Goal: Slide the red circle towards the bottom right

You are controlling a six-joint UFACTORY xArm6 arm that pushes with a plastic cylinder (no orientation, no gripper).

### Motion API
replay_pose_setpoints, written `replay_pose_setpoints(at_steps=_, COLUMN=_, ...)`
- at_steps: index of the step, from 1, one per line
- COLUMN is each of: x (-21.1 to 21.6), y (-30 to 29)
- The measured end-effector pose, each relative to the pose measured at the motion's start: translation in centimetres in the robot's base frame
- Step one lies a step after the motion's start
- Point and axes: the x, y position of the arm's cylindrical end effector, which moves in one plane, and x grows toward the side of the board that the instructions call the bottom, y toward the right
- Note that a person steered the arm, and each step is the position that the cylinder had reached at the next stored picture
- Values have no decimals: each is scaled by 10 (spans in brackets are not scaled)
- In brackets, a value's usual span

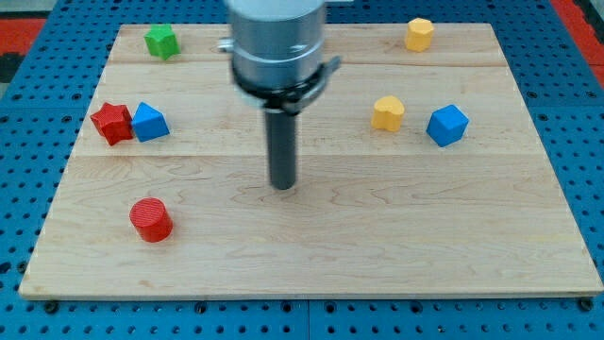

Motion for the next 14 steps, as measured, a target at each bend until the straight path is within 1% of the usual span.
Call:
replay_pose_setpoints(at_steps=1, x=0, y=-16)
replay_pose_setpoints(at_steps=2, x=-5, y=-120)
replay_pose_setpoints(at_steps=3, x=23, y=-178)
replay_pose_setpoints(at_steps=4, x=76, y=-92)
replay_pose_setpoints(at_steps=5, x=77, y=21)
replay_pose_setpoints(at_steps=6, x=77, y=74)
replay_pose_setpoints(at_steps=7, x=78, y=-6)
replay_pose_setpoints(at_steps=9, x=71, y=98)
replay_pose_setpoints(at_steps=10, x=55, y=51)
replay_pose_setpoints(at_steps=11, x=25, y=71)
replay_pose_setpoints(at_steps=12, x=35, y=118)
replay_pose_setpoints(at_steps=13, x=48, y=133)
replay_pose_setpoints(at_steps=14, x=48, y=150)
